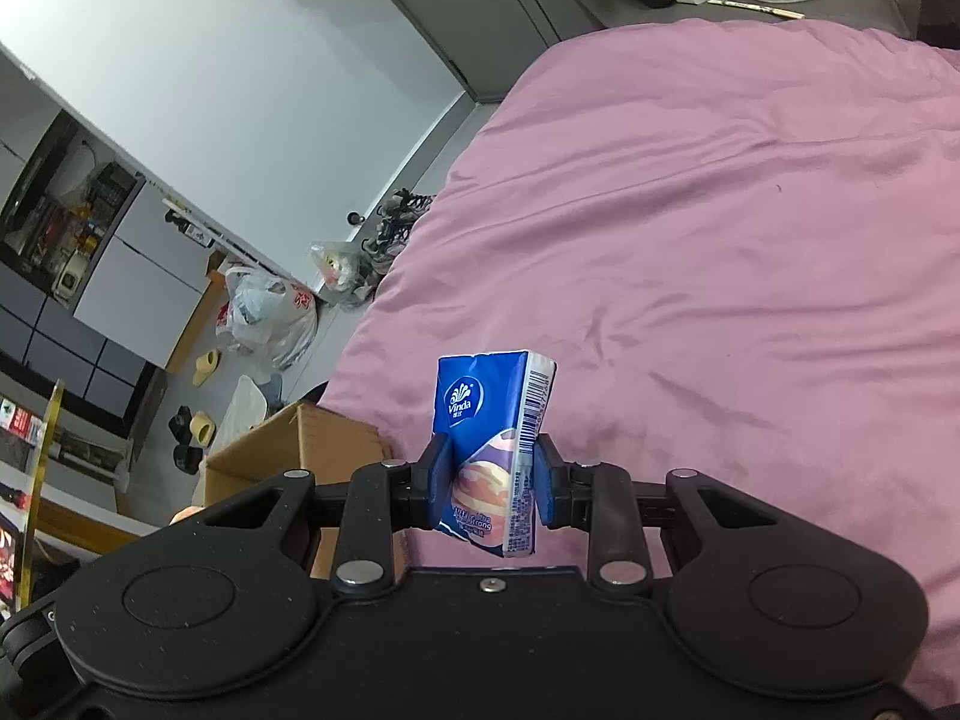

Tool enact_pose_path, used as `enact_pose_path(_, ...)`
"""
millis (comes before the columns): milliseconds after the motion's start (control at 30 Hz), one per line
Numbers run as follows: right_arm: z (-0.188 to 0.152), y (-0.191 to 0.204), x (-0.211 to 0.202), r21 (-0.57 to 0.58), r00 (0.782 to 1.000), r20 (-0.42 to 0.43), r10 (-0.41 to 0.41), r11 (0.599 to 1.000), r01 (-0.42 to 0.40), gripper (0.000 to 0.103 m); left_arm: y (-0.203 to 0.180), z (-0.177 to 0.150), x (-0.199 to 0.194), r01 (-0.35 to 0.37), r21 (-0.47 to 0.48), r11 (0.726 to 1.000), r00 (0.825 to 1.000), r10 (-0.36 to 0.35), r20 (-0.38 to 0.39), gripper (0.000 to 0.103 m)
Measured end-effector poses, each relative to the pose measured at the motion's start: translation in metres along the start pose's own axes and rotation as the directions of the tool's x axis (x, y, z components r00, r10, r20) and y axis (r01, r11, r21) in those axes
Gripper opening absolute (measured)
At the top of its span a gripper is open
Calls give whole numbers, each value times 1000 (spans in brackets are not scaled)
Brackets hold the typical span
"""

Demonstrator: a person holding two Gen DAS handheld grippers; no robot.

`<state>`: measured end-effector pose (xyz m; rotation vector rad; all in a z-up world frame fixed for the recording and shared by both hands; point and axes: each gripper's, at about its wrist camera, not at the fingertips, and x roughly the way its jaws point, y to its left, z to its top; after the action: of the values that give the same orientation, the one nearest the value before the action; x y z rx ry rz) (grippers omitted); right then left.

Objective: Organize soft objects
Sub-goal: 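Carry burger toy in left tool while right tool carries tissue pack over box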

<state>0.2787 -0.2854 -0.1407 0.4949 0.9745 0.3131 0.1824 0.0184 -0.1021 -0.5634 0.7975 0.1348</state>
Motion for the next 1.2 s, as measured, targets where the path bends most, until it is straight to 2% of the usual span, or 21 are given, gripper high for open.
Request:
enact_pose_path(467, -9, 38, -2, -58, 1000, 17, 19, 998, -18, 28, 28, 4, -5, 17, -42, 999, 1000, -18, -11, 27)
enact_pose_path(833, -13, 68, 1, -107, 1000, 16, 26, 994, -24, 28, 56, 18, -13, 24, -88, 996, 1000, -24, 5, 27)
enact_pose_path(1200, -22, 102, 17, -157, 997, -33, 71, 985, -75, 28, 83, 28, 0, -2, -161, 987, 1000, -2, -26, 28)
